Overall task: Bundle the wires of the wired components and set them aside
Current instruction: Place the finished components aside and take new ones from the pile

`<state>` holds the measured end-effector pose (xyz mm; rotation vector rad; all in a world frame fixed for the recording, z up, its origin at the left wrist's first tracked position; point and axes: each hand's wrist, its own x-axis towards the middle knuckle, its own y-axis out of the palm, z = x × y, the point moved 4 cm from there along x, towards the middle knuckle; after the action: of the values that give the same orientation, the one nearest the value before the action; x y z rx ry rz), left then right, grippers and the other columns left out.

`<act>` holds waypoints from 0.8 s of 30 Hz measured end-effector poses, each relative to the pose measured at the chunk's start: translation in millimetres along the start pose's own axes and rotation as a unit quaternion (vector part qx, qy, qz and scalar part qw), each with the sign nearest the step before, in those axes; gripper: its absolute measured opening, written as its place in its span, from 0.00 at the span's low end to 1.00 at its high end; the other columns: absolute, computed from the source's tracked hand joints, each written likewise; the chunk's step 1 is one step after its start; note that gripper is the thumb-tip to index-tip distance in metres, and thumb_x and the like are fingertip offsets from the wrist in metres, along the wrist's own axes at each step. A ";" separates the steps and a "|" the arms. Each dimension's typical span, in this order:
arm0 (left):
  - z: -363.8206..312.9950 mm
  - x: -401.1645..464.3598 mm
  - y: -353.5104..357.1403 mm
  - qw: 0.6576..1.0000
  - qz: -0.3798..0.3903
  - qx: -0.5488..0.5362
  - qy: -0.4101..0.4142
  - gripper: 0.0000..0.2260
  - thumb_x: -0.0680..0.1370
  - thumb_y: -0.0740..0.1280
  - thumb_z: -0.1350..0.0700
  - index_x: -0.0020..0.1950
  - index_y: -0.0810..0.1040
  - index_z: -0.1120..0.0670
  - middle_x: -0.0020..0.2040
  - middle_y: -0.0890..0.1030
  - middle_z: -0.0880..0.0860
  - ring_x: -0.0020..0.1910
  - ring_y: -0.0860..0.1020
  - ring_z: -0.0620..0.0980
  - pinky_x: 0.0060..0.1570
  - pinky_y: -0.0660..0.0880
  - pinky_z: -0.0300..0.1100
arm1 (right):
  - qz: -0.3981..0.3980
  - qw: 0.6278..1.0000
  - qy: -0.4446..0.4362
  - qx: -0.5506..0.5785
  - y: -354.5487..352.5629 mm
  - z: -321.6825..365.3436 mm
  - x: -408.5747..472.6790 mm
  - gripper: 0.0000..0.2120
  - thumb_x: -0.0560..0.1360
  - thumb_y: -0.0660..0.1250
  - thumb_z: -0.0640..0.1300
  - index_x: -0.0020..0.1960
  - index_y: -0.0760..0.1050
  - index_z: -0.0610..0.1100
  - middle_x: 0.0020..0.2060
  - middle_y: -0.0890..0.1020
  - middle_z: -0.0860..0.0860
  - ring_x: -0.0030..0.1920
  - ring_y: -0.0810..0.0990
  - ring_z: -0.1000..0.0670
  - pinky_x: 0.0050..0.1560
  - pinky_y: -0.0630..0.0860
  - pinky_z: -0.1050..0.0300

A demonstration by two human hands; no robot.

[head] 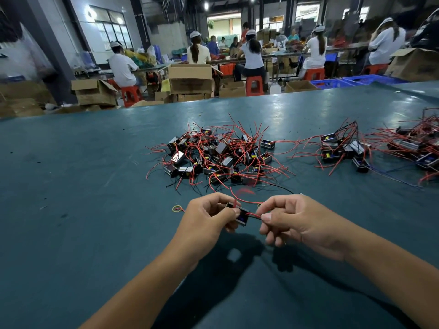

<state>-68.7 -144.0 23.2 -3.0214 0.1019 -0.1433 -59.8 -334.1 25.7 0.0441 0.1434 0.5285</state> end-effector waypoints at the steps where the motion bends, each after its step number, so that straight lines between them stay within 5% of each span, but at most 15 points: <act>1: 0.1 0.8 0.3 1.000 0.005 0.011 0.001 0.04 0.78 0.68 0.66 0.48 0.82 0.58 0.37 0.84 0.54 0.35 0.82 0.49 0.39 0.79 0.40 | 0.003 1.000 0.001 -0.011 -0.5 0.0 0.1 0.05 0.77 0.66 0.34 0.52 0.74 0.34 0.37 0.82 0.40 0.33 0.80 0.47 0.32 0.76 0.60; 9: 2.6 2.2 -0.8 0.983 -0.013 0.180 0.007 0.08 0.81 0.63 0.60 0.47 0.80 0.51 0.39 0.84 0.55 0.37 0.83 0.50 0.40 0.80 0.47 | -0.006 0.999 0.029 -0.032 -2.9 -7.8 3.3 0.02 0.78 0.67 0.36 0.47 0.76 0.37 0.34 0.81 0.43 0.30 0.78 0.51 0.29 0.74 0.63; 13: -3.0 -0.1 -2.5 0.946 -0.033 0.311 0.081 0.08 0.79 0.67 0.57 0.46 0.79 0.43 0.42 0.81 0.43 0.37 0.76 0.42 0.37 0.72 0.32 | -0.015 0.995 0.045 -0.087 1.5 -15.3 5.1 0.03 0.79 0.66 0.37 0.46 0.75 0.38 0.31 0.80 0.46 0.25 0.74 0.54 0.24 0.70 0.65; 17: 0.9 5.8 -6.9 0.954 0.029 0.295 0.041 0.08 0.76 0.68 0.59 0.45 0.83 0.46 0.42 0.83 0.45 0.41 0.80 0.45 0.44 0.76 0.39 | -0.021 0.994 0.051 -0.089 -0.1 -16.4 5.8 0.04 0.79 0.66 0.36 0.45 0.76 0.39 0.31 0.80 0.47 0.24 0.73 0.55 0.23 0.69 0.66; 19: 4.9 7.5 -12.7 0.963 0.046 0.266 -0.006 0.07 0.76 0.69 0.59 0.42 0.84 0.49 0.36 0.84 0.48 0.34 0.79 0.42 0.37 0.74 0.36 | -0.019 0.994 0.058 -0.092 -1.1 -17.1 5.1 0.04 0.78 0.66 0.37 0.45 0.76 0.38 0.31 0.80 0.47 0.25 0.73 0.55 0.23 0.69 0.65; 24: -5.5 9.7 -34.6 0.973 -0.090 0.212 0.010 0.05 0.77 0.71 0.57 0.41 0.82 0.52 0.34 0.81 0.47 0.31 0.74 0.41 0.33 0.70 0.34 | -0.017 0.991 0.063 -0.113 0.0 -18.1 4.4 0.03 0.78 0.66 0.37 0.45 0.76 0.38 0.31 0.80 0.47 0.24 0.73 0.55 0.23 0.69 0.65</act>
<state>-57.5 -111.1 33.6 -2.5974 -0.1804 -0.1846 -58.7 -331.8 7.3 -0.2134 0.2055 0.5117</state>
